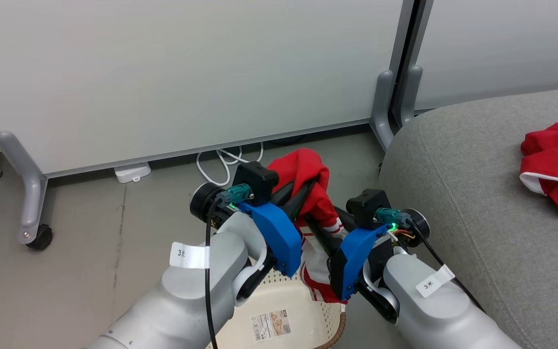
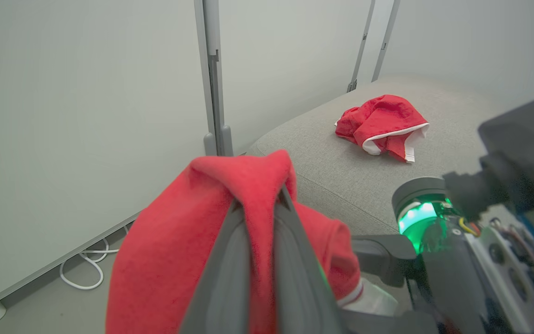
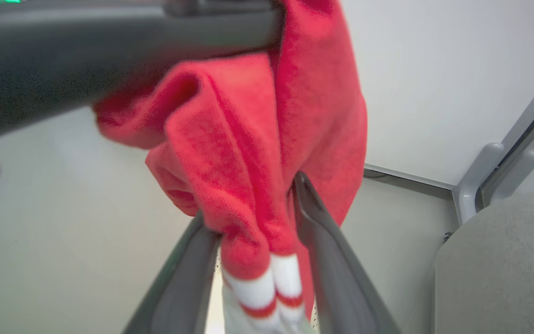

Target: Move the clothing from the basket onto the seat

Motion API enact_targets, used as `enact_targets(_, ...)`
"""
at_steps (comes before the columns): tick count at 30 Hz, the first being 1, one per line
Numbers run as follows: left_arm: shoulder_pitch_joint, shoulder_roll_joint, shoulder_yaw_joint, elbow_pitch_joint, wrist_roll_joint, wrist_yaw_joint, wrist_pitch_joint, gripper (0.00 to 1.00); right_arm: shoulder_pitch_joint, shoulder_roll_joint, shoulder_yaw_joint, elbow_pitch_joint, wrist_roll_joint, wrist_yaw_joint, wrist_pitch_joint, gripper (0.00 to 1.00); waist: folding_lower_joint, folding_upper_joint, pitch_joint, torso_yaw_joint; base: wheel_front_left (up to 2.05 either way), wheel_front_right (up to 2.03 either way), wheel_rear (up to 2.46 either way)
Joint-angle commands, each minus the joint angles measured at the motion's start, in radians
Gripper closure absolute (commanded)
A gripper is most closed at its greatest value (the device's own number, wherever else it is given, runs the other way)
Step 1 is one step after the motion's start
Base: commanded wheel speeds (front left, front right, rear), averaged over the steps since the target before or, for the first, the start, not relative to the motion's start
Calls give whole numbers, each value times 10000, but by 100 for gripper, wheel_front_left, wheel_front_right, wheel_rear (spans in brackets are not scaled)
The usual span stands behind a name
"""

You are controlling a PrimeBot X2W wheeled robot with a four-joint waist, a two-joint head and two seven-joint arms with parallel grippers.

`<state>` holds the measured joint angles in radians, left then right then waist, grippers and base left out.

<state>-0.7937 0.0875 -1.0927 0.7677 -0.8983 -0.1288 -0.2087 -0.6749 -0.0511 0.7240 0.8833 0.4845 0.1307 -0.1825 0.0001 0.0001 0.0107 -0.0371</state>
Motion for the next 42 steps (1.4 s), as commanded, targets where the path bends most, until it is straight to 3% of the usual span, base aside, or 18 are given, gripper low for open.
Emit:
enact_targets(1, -132, 6, -55, -34, -55, -17, -46, 100, -214, 10, 163, 77, 180, 1, -83, 100, -1, -1, -4, -10, 0, 0, 0)
enact_targets(16, -57, 136, -225, 140, -276, -17, -153, 100, -548, 10, 1126, 746, 1208, 1, -559, 100, -1, -1, -156, -192, 0, 0, 0)
enact_targets(42, -71, 194, -440, 213, -618, -16, -249, 100, -765, 5, 1733, 1377, 1919, 1, -809, 100, -1, -1, -268, -350, 0, 0, 0)
